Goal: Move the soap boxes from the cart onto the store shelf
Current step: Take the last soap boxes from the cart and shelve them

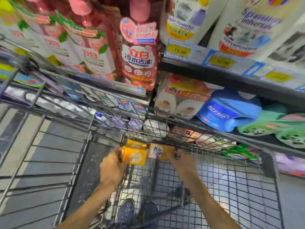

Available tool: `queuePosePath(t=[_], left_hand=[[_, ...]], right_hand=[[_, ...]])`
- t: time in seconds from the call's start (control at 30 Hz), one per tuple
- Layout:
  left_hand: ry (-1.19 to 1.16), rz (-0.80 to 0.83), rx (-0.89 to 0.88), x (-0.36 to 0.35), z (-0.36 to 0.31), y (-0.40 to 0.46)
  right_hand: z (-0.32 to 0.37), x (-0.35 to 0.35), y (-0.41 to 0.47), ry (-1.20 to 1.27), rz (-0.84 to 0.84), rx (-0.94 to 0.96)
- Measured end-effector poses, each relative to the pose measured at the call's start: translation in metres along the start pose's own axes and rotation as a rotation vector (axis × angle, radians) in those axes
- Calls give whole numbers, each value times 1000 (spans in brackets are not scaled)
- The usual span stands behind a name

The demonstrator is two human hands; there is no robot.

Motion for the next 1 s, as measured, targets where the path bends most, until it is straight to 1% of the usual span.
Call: queuePosePath(t=[0.03,0.13,0.2,0.33,0.5,0.57,0.7,0.77,0.9,1.0], left_hand=[[-19,1,19,4,2,-3],[-135,58,79,6,8,-7],[-227,76,100,5,12,-8],[-298,75,99,6,14,-11],[-330,80,52,16,9,-13],[-368,107,39,22,5,-14],[-481,158,7,41,-16,-18],[-479,199,-79,53,-48,-25],[-515,262,-207,81,-126,-49],[-522,317,-292,102,-192,-74]], right_hand=[[0,-9,13,5,6,-20],[-8,-34,41,122,49,-6],[-11,-39,47,168,29,-12],[-21,-38,50,273,15,-46],[-28,-27,36,376,72,8],[-40,-18,27,434,68,27],[-63,30,-15,586,18,78],[-73,67,-46,707,18,65],[-100,146,-120,749,-78,145],[-121,203,-187,815,-166,167]])
Point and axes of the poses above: each hand's wrist, its own y-axis towards the middle knuckle, its own x-axis out of the back of the hand, z = x × y, the point moved 4 cm from there along y, towards the middle knuckle, and after that the axes turned 11 degrees about -x, right-handed, at the moved point
